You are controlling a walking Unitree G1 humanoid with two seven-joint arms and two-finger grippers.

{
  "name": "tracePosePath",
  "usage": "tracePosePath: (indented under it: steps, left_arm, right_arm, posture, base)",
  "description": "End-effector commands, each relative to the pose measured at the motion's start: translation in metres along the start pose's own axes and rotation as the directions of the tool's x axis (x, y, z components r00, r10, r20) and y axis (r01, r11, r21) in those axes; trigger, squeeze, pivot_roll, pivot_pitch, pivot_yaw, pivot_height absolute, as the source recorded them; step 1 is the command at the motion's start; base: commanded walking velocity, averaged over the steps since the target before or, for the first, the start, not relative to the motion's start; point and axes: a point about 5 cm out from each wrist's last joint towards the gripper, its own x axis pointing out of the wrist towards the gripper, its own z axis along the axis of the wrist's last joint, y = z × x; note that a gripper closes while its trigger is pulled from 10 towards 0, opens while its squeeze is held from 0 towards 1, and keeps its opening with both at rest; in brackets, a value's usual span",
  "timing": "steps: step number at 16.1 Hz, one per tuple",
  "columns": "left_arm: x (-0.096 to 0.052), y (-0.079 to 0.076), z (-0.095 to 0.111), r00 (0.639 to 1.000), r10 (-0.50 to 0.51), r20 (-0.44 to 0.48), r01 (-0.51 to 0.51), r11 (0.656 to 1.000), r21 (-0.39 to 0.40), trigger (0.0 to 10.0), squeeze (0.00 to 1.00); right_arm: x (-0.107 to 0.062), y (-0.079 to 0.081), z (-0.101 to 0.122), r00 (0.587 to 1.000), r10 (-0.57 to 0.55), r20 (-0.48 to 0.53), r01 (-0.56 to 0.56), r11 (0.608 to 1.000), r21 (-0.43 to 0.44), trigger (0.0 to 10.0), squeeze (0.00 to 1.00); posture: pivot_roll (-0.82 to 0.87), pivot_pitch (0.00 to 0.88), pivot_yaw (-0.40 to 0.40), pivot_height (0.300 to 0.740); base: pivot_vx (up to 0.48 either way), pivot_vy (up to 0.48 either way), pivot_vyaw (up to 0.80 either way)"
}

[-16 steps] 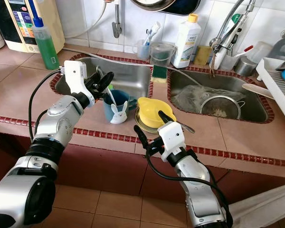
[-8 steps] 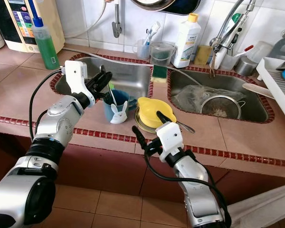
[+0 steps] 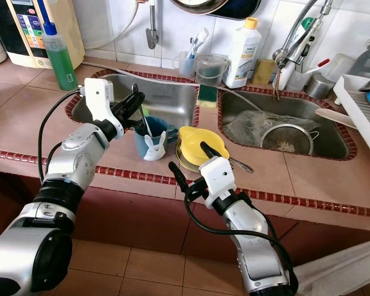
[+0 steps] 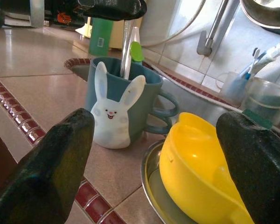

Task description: Kitchen organization

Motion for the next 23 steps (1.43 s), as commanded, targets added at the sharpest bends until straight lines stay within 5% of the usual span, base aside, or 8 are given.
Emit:
tracePosePath:
  steps: [1, 8, 9, 10, 14, 23]
  left_arm:
    - [0.003, -0.003, 0.011, 0.999, -0.03, 0.024, 0.03, 0.999, 0.027, 0.0, 0.0]
    - [0.003, -0.002, 0.016, 0.998, -0.047, 0.03, 0.046, 0.998, 0.035, 0.0, 0.0]
    - [0.003, -0.003, 0.017, 0.998, -0.064, 0.025, 0.063, 0.997, 0.043, 0.6, 0.0]
    - [0.003, -0.003, 0.017, 0.997, -0.072, 0.016, 0.071, 0.996, 0.051, 10.0, 0.0]
    - [0.004, -0.003, 0.024, 0.995, -0.096, 0.025, 0.095, 0.994, 0.045, 10.0, 0.0]
    - [0.01, -0.004, 0.079, 0.975, -0.173, 0.137, 0.161, 0.982, 0.096, 10.0, 0.0]
  right_arm:
    - [0.003, 0.0, 0.001, 1.0, 0.01, 0.004, -0.009, 1.0, -0.009, 10.0, 0.0]
    - [0.008, -0.007, 0.0, 1.0, 0.01, 0.007, -0.009, 1.0, -0.026, 10.0, 0.0]
    - [0.01, -0.008, 0.001, 1.0, 0.008, 0.01, -0.008, 1.0, -0.027, 10.0, 0.0]
    - [0.011, -0.008, 0.001, 1.0, 0.007, 0.012, -0.007, 1.0, -0.029, 10.0, 0.0]
    - [0.016, -0.012, 0.003, 1.0, -0.002, 0.027, 0.003, 0.999, -0.037, 10.0, 0.0]
    - [0.028, -0.021, 0.008, 0.998, -0.022, 0.061, 0.026, 0.998, -0.059, 10.0, 0.0]
  posture:
    - [-0.01, 0.0, -0.031, 0.74]
    - [0.0, 0.0, -0.039, 0.74]
    - [0.0, 0.0, -0.04, 0.74]
    - [0.0, 0.0, -0.04, 0.74]
    - [-0.01, 0.0, -0.037, 0.74]
    - [-0.01, 0.0, -0.031, 0.74]
  base:
    - [0.0, 0.0, 0.0]
    - [0.0, 0.0, 0.0]
    - [0.0, 0.0, 0.0]
    - [0.0, 0.0, 0.0]
    - [0.0, 0.0, 0.0]
    - [0.0, 0.0, 0.0]
